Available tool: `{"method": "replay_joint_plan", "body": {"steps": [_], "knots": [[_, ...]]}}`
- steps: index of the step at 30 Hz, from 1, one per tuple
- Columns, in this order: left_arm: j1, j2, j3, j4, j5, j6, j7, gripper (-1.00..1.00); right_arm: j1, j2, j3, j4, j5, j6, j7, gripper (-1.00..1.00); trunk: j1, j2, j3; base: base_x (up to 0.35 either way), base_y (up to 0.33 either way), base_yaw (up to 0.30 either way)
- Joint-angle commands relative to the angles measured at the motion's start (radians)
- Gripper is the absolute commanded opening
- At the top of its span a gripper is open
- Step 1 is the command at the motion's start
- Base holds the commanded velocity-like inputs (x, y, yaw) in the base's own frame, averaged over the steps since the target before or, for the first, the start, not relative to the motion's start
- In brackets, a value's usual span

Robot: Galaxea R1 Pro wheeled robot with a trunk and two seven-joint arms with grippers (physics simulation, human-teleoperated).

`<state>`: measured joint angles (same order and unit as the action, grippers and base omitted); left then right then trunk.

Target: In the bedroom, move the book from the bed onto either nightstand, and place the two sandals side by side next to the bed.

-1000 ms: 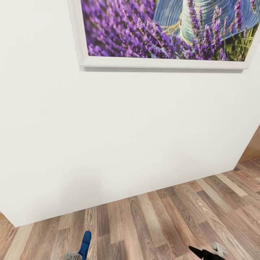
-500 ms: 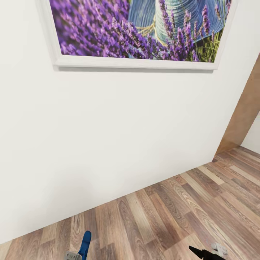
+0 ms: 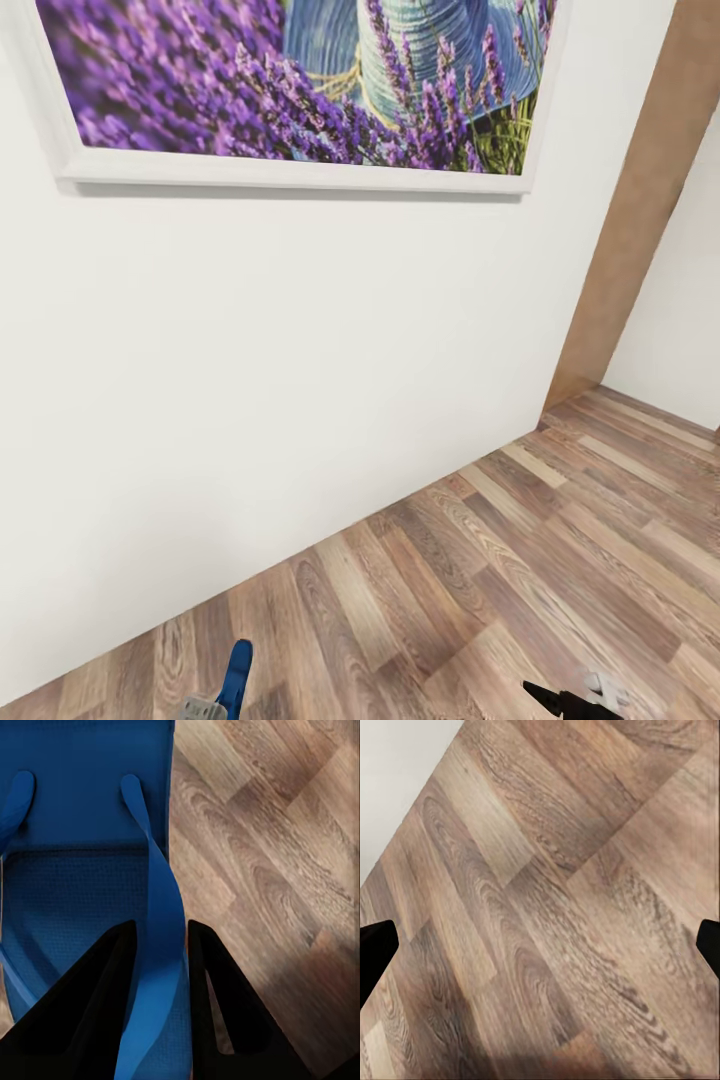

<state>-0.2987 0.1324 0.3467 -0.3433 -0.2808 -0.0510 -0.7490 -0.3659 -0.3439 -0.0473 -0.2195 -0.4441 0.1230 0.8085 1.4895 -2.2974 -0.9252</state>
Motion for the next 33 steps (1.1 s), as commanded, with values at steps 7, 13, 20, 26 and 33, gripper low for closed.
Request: {"method": "replay_joint_plan", "body": {"steps": [7, 13, 20, 26, 33], "knots": [[0.000, 0.000, 0.008, 0.000, -0.011, -0.006, -0.004, -1.00, -0.001, 0.000, -0.005, 0.000, -0.004, 0.010, 0.004, 1.00, 0.000, 0.000, -0.001, 0.000, 0.000, -0.283], [0.000, 0.000, 0.008, 0.000, -0.011, -0.006, -0.004, -1.00, -0.001, 0.000, -0.005, 0.000, -0.004, 0.010, 0.003, 1.00, 0.000, 0.000, -0.001, 0.000, 0.000, -0.283], [0.000, 0.000, 0.008, 0.000, -0.011, -0.006, -0.004, -1.00, -0.001, 0.000, -0.005, 0.001, -0.004, 0.010, 0.003, 1.00, 0.000, 0.000, -0.001, 0.000, 0.000, -0.283], [0.000, 0.000, 0.008, 0.000, -0.011, -0.006, -0.004, -1.00, -0.001, 0.000, -0.005, 0.000, -0.004, 0.010, 0.003, 1.00, 0.000, 0.000, -0.001, 0.000, 0.000, -0.283], [0.000, 0.000, 0.008, 0.000, -0.011, -0.006, -0.004, -1.00, -0.001, 0.000, -0.005, 0.000, -0.004, 0.010, 0.003, 1.00, 0.000, 0.000, -0.001, 0.000, 0.000, -0.283]]}}
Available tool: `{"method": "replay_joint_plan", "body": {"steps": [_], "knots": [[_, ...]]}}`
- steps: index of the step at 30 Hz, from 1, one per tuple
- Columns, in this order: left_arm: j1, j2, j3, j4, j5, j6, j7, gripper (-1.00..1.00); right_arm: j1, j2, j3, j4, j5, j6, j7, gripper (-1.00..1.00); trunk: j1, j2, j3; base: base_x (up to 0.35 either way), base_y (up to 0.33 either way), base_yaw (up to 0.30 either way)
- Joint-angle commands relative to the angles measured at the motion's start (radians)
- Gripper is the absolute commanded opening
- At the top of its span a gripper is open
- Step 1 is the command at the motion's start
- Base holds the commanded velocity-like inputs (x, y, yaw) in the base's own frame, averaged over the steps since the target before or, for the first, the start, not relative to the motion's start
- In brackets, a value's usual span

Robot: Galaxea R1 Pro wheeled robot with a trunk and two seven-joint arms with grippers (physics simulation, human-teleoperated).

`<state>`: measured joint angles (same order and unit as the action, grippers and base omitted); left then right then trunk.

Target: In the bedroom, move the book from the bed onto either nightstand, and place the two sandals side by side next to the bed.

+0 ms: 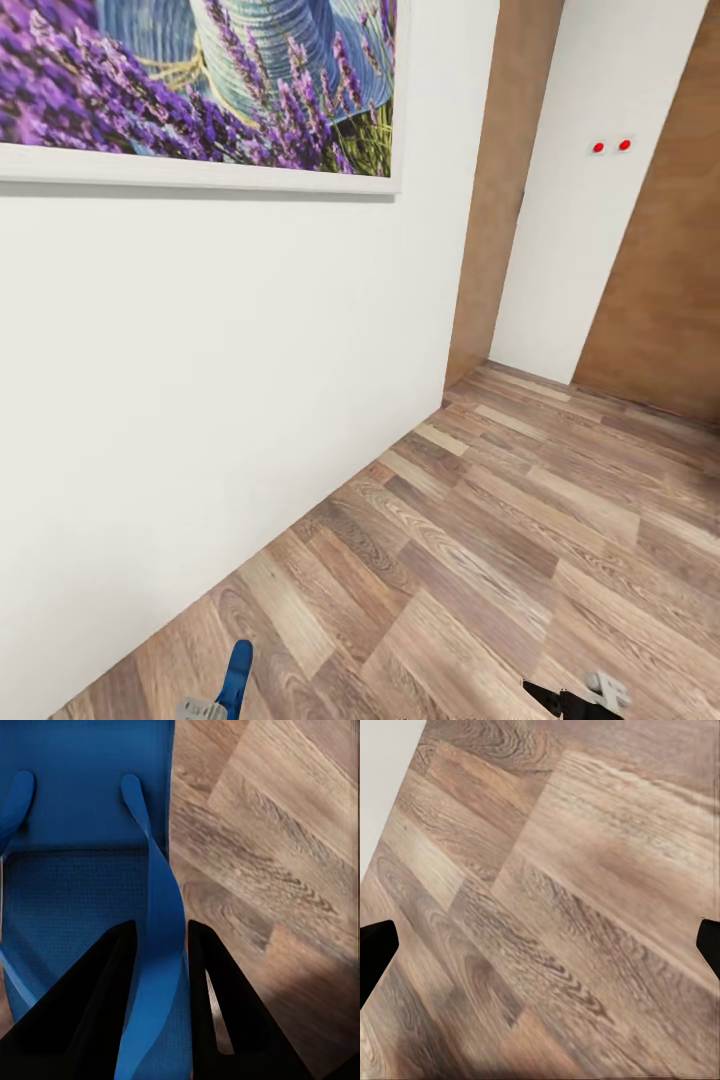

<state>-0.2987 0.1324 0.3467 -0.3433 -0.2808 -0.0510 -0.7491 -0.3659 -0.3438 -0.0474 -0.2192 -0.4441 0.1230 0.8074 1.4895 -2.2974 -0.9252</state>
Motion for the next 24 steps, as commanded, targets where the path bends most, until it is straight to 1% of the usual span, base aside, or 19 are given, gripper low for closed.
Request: {"method": "replay_joint_plan", "body": {"steps": [1, 24], "knots": [[0.000, 0.000, 0.008, 0.000, -0.011, -0.006, -0.004, -1.00, -0.001, 0.000, -0.005, 0.000, -0.004, 0.010, 0.004, 1.00, 0.000, 0.000, -0.001, 0.000, 0.000, -0.283], [0.000, 0.000, 0.008, 0.000, -0.011, -0.006, -0.004, -1.00, -0.001, 0.000, -0.005, 0.000, -0.004, 0.010, 0.004, 1.00, 0.000, 0.000, -0.001, 0.000, 0.000, -0.283]]}}
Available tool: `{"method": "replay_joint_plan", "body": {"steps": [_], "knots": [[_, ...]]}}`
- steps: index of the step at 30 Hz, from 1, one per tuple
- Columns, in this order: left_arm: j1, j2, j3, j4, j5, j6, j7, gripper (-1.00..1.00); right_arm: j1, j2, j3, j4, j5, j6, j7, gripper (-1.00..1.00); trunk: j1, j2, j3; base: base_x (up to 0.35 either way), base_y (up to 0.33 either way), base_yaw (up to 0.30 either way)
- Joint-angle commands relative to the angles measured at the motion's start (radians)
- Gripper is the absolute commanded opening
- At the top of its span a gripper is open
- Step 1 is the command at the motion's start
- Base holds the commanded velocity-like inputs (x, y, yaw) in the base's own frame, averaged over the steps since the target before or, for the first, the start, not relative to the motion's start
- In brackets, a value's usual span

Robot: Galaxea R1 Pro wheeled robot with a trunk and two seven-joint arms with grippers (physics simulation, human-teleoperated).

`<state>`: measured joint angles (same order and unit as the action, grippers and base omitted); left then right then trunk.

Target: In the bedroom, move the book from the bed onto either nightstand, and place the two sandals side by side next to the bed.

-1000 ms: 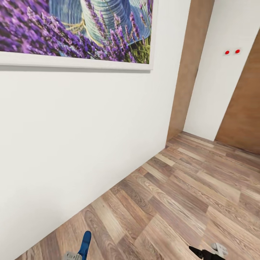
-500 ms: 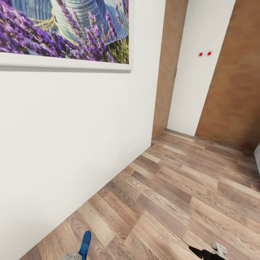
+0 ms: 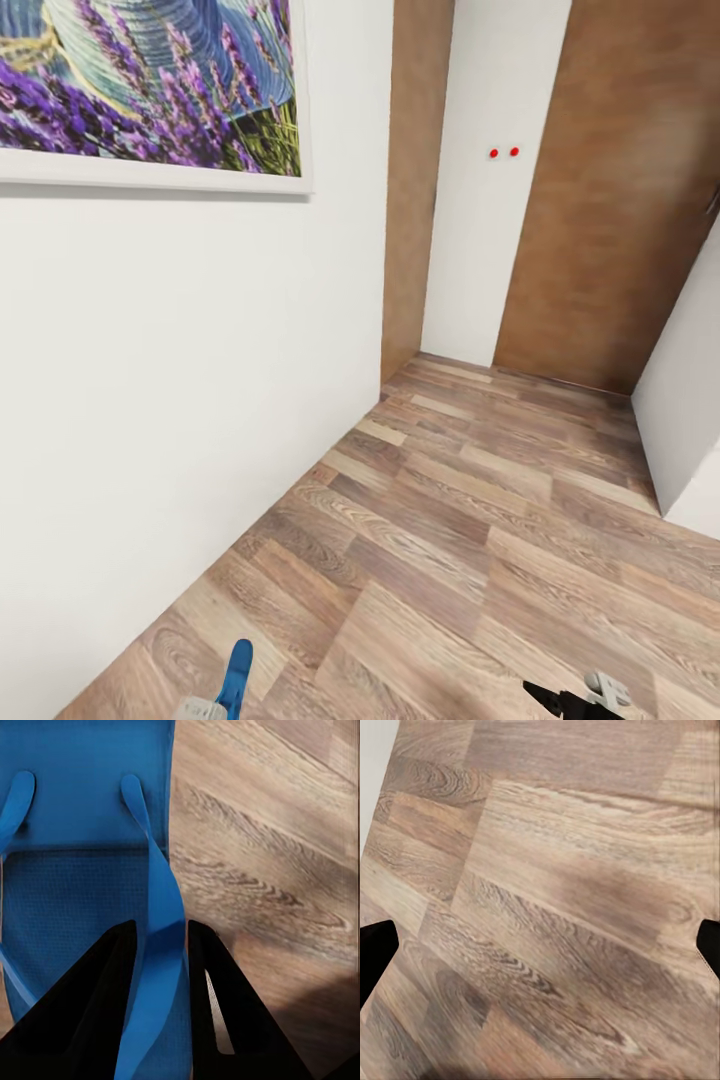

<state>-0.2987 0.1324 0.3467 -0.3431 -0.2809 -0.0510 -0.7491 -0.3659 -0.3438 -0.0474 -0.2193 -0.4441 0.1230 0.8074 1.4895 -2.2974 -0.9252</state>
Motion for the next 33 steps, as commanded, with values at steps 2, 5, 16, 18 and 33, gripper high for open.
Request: {"method": "replay_joint_plan", "body": {"steps": [2, 5, 16, 18, 33], "knots": [[0.000, 0.000, 0.008, 0.000, -0.011, -0.006, -0.004, -1.00, -0.001, 0.000, -0.005, 0.000, -0.004, 0.010, 0.004, 1.00, 0.000, 0.000, -0.001, 0.000, 0.000, -0.283], [0.000, 0.000, 0.008, -0.001, -0.011, -0.006, -0.004, -1.00, -0.001, 0.000, -0.005, 0.000, -0.004, 0.010, 0.004, 1.00, 0.000, 0.000, -0.001, 0.000, 0.000, -0.283], [0.000, 0.000, 0.008, -0.001, -0.011, -0.006, -0.004, -1.00, -0.001, 0.000, -0.005, 0.000, -0.004, 0.010, 0.004, 1.00, 0.000, 0.000, -0.001, 0.000, 0.000, -0.283], [0.000, 0.000, 0.008, -0.001, -0.011, -0.006, -0.004, -1.00, -0.001, 0.000, -0.005, 0.000, -0.004, 0.010, 0.004, 1.00, 0.000, 0.000, -0.001, 0.000, 0.000, -0.283], [0.000, 0.000, 0.008, -0.001, -0.011, -0.006, -0.004, -1.00, -0.001, 0.000, -0.005, 0.000, -0.004, 0.010, 0.004, 1.00, 0.000, 0.000, -0.001, 0.000, 0.000, -0.283]]}}
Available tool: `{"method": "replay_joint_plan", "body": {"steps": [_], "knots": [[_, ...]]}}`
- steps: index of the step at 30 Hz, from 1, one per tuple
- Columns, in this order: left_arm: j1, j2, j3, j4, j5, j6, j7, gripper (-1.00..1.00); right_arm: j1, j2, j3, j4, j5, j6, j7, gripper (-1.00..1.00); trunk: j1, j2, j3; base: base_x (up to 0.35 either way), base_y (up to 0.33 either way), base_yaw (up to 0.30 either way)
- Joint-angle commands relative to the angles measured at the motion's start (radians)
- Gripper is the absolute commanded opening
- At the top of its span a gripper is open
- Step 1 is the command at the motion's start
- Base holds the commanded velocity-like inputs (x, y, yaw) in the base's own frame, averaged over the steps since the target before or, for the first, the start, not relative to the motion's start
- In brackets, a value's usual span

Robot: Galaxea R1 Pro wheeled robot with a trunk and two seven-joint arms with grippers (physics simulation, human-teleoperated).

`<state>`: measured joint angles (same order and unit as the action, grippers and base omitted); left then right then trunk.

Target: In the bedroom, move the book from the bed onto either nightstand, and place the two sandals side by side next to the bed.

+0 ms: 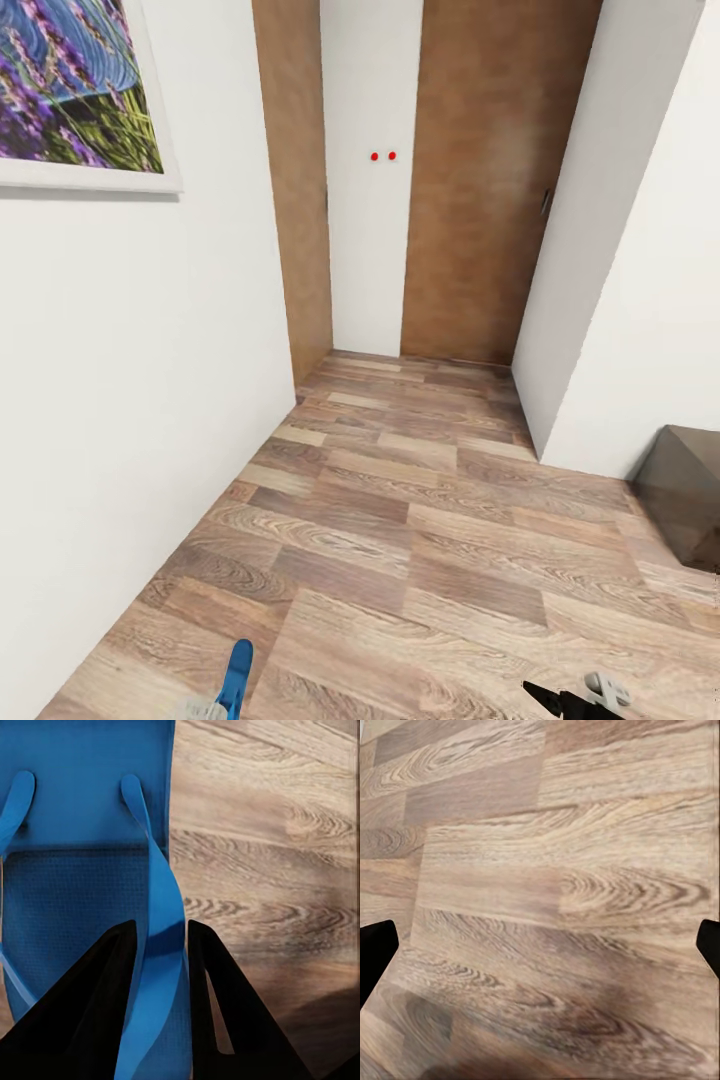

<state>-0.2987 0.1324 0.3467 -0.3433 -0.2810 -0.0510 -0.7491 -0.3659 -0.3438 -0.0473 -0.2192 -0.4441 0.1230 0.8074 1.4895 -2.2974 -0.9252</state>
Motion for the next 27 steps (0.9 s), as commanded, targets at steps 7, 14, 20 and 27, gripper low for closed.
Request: {"method": "replay_joint_plan", "body": {"steps": [7, 14, 20, 27], "knots": [[0.000, 0.000, 0.008, 0.000, -0.010, -0.006, -0.004, -1.00, -0.001, 0.000, -0.005, 0.000, -0.004, 0.010, 0.004, 1.00, 0.000, 0.000, -0.001, 0.000, 0.000, -0.283], [0.000, 0.000, 0.008, 0.000, -0.010, -0.006, -0.004, -1.00, -0.001, 0.000, -0.005, 0.000, -0.004, 0.010, 0.004, 1.00, 0.000, 0.000, -0.001, 0.000, 0.000, -0.283], [0.000, 0.000, 0.008, 0.000, -0.010, -0.006, -0.004, -1.00, -0.001, 0.000, -0.005, 0.000, -0.004, 0.010, 0.004, 1.00, 0.000, 0.000, -0.001, 0.000, 0.000, -0.283], [0.000, 0.000, 0.008, 0.000, -0.010, -0.006, -0.004, -1.00, -0.001, 0.000, -0.005, 0.000, -0.004, 0.010, 0.004, 1.00, 0.000, 0.000, -0.001, 0.000, 0.000, -0.283]]}}
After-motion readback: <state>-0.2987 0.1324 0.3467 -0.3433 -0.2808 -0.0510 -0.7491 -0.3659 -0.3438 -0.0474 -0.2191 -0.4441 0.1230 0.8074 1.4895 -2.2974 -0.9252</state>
